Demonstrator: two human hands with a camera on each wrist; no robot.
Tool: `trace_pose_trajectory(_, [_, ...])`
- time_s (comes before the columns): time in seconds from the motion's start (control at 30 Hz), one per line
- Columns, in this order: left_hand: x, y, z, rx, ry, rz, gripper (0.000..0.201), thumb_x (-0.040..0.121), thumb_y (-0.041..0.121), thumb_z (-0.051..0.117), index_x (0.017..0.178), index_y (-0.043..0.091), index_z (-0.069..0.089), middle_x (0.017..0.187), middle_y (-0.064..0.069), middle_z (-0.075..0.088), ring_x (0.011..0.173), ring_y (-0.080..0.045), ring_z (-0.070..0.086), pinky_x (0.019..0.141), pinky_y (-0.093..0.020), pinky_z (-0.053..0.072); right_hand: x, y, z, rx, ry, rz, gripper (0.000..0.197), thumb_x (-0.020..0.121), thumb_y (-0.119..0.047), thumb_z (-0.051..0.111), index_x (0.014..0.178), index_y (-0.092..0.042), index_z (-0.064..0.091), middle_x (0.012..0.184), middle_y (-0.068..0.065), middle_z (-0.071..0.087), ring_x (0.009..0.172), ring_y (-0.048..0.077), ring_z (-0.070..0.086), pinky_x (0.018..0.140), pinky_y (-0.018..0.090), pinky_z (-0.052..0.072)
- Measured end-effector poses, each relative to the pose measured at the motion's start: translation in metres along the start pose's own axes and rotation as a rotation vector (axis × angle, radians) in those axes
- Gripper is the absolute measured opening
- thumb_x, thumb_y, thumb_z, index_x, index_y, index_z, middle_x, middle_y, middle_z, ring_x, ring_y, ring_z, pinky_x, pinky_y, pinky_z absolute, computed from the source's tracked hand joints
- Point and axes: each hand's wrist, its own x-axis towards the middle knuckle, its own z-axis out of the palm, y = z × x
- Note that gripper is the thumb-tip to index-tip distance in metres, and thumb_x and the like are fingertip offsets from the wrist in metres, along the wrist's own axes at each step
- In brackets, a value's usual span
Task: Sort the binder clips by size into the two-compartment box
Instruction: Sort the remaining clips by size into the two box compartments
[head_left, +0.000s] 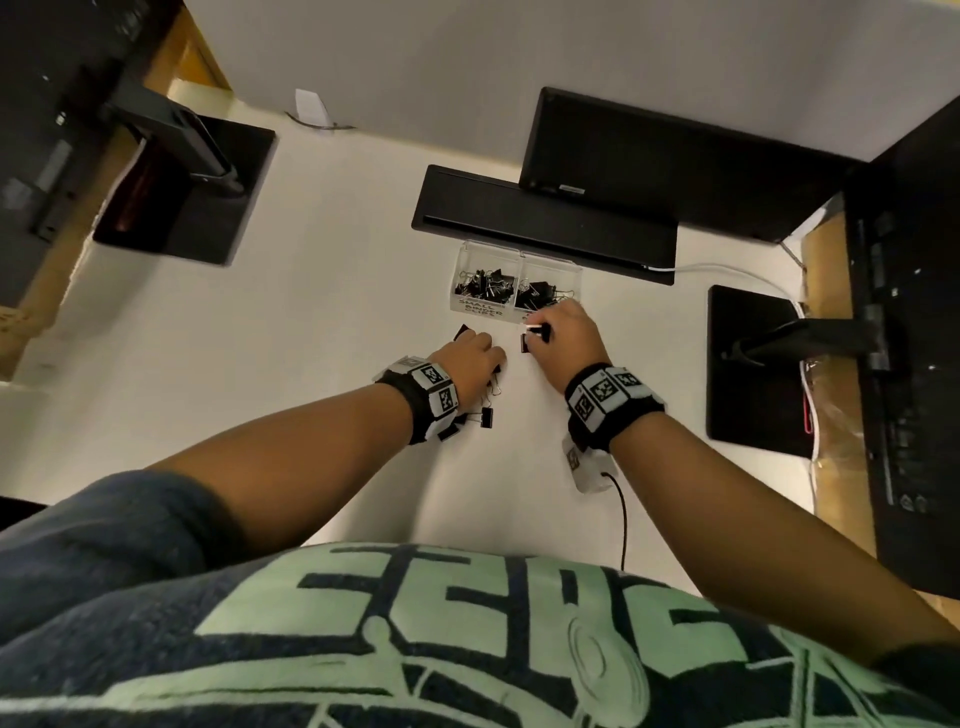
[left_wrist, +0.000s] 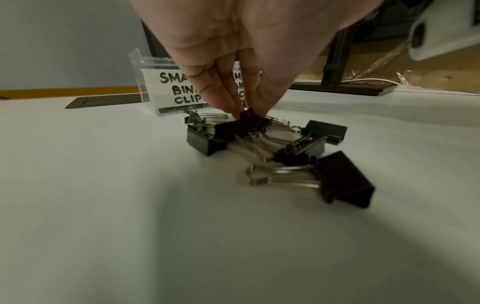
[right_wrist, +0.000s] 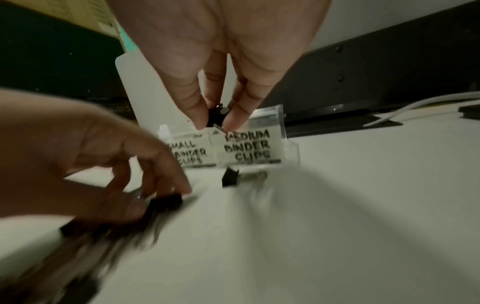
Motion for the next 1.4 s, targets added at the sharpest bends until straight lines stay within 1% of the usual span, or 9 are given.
trace_pose_trajectory(0.4, [-0.006, 0.002, 0.004, -0.009, -0.059, 0.009, 0.045, 0.088, 0.008, 0.056, 0.132, 0.015, 0.046, 0.120, -0.012, 0.045, 0.110, -0.030, 0.048, 0.082, -0.041, 0.050, 0.032, -0.011, -0.022, -0.138, 0.015, -0.044, 0.026, 0.092, -0.011, 0.049, 0.116, -0.015, 0.060, 0.127, 0.006, 0.048, 0.126, 0.022, 0.039, 0.098, 0.031, 0.040])
trace_pose_trajectory(0.53, [-0.007, 0.002, 0.004, -0.030, -0.006, -0.022, 0.035, 0.086, 0.006, 0.054, 0.121, 0.009, 0.049, 0.115, -0.013, 0.045, 0.102, -0.031, 0.051, 0.077, -0.044, 0.052, 0.015, -0.009, 0.001, -0.181, -0.147, -0.102, 0.029, 0.090, -0.005, 0.045, 0.112, -0.012, 0.062, 0.123, 0.005, 0.050, 0.120, 0.020, 0.044, 0.097, 0.030, 0.040])
trace_pose_trajectory(0.63, [-0.007, 0.003, 0.000, -0.041, 0.016, -0.033, 0.028, 0.085, 0.004, 0.055, 0.112, 0.005, 0.049, 0.114, -0.013, 0.044, 0.095, -0.031, 0.052, 0.074, -0.046, 0.052, 0.005, 0.002, 0.019, -0.283, -0.254, -0.118, 0.041, 0.087, 0.004, 0.045, 0.124, -0.010, 0.054, 0.130, 0.005, 0.047, 0.125, 0.021, 0.040, 0.099, 0.034, 0.043])
trace_pose_trajectory(0.77, [-0.011, 0.001, -0.011, -0.188, 0.043, -0.044, 0.015, 0.086, 0.003, 0.050, 0.101, 0.003, 0.053, 0.108, -0.015, 0.053, 0.096, -0.032, 0.054, 0.081, -0.045, 0.050, 0.000, 0.013, 0.031, -0.396, -0.276, -0.124, 0.047, 0.080, 0.015, 0.043, 0.123, -0.003, 0.051, 0.129, 0.011, 0.044, 0.123, 0.026, 0.038, 0.092, 0.042, 0.048])
trace_pose_trajectory(0.87, [-0.018, -0.006, -0.020, -0.383, 0.132, -0.205, 0.018, 0.083, -0.001, 0.045, 0.099, 0.005, 0.051, 0.097, -0.011, 0.056, 0.086, -0.028, 0.055, 0.075, -0.038, 0.046, -0.002, 0.015, 0.035, -0.373, -0.261, -0.113, 0.050, 0.077, 0.020, 0.039, 0.119, -0.002, 0.053, 0.124, 0.013, 0.046, 0.118, 0.029, 0.038, 0.087, 0.041, 0.048])
trace_pose_trajectory(0.97, [-0.024, -0.019, -0.023, -0.512, 0.190, -0.366, 0.035, 0.085, -0.005, 0.043, 0.115, 0.012, 0.043, 0.094, -0.005, 0.050, 0.079, -0.022, 0.049, 0.070, -0.034, 0.043, -0.005, 0.014, 0.033, -0.332, -0.257, -0.062, 0.037, 0.087, 0.005, 0.043, 0.120, -0.008, 0.055, 0.124, 0.009, 0.048, 0.121, 0.028, 0.036, 0.088, 0.038, 0.046])
trace_pose_trajectory(1.1, [-0.030, -0.032, -0.019, -0.487, 0.208, -0.395, 0.037, 0.083, -0.007, 0.041, 0.112, 0.015, 0.044, 0.106, -0.010, 0.049, 0.074, -0.024, 0.050, 0.065, -0.034, 0.044, -0.008, 0.002, 0.031, -0.196, -0.235, -0.052, 0.025, 0.090, -0.021, 0.054, 0.112, -0.012, 0.060, 0.118, 0.008, 0.051, 0.114, 0.026, 0.046, 0.089, 0.035, 0.045])
trace_pose_trajectory(1.27, [-0.028, -0.032, -0.014, -0.408, 0.175, -0.407, 0.032, 0.085, -0.003, 0.046, 0.114, 0.009, 0.055, 0.118, -0.012, 0.048, 0.091, -0.030, 0.058, 0.078, -0.036, 0.048, -0.018, -0.015, 0.044, -0.087, -0.328, -0.076, 0.026, 0.088, -0.016, 0.059, 0.113, -0.010, 0.062, 0.118, 0.008, 0.046, 0.083, 0.020, 0.055, 0.082, 0.030, 0.049])
trace_pose_trajectory(1.4, [-0.021, -0.028, -0.009, -0.382, 0.208, -0.407, 0.024, 0.093, 0.014, 0.048, 0.115, 0.008, 0.055, 0.121, -0.012, 0.048, 0.101, -0.030, 0.057, 0.084, -0.037, 0.049, -0.025, -0.018, 0.056, -0.216, -0.388, -0.063, 0.035, 0.092, -0.017, 0.054, 0.126, -0.007, 0.054, 0.127, 0.009, 0.040, 0.095, 0.028, 0.059, 0.087, 0.038, 0.051])
